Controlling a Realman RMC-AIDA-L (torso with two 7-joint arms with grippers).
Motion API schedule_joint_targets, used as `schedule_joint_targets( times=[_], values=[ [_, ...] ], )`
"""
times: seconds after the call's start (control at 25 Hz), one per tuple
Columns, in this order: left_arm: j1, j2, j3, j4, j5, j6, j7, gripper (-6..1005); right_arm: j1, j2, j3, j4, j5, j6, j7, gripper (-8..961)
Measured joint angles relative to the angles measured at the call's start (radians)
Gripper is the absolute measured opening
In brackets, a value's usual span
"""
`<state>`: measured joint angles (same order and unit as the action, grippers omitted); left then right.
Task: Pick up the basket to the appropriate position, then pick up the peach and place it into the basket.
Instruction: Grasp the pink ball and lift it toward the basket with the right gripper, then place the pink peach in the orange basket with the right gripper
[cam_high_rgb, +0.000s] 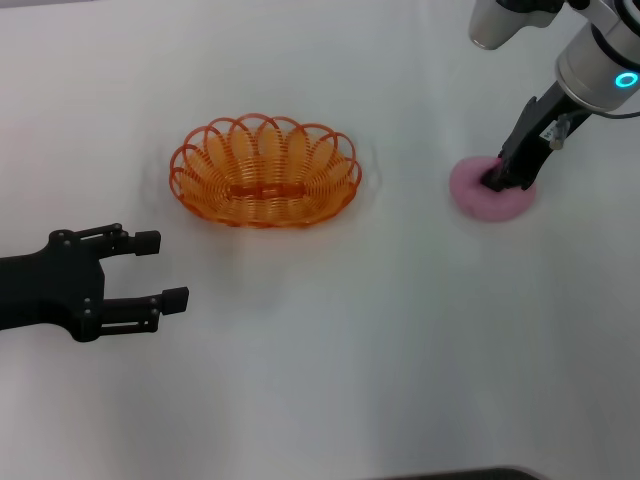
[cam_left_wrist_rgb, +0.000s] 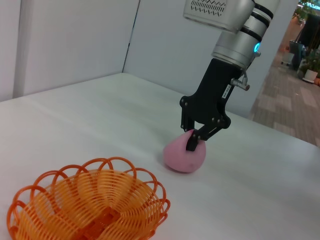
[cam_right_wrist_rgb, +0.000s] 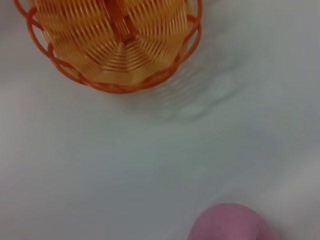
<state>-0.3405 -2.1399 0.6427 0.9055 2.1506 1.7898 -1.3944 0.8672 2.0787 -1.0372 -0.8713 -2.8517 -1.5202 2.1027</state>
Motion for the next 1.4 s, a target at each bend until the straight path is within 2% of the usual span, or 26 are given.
schedule_joint_targets(
  times=[0.32,0.92,1.4],
  values=[
    [0.002,-0.001,0.000,-0.001,0.000,-0.002,0.000,827,0.004,-0.002,0.000,-0.016,0.000,-0.019,0.002,47],
    [0.003,-0.003,-0.001,-0.002,0.000,0.000,0.000,827,0.077,0.013,0.015,-0.262,0.007,-0.236,0.005,51],
    [0.006,-0.003,0.000,-0.002,0.000,-0.004,0.000,826,0.088,0.016,0.008,-0.245,0.021,-0.213,0.006,54]
  ],
)
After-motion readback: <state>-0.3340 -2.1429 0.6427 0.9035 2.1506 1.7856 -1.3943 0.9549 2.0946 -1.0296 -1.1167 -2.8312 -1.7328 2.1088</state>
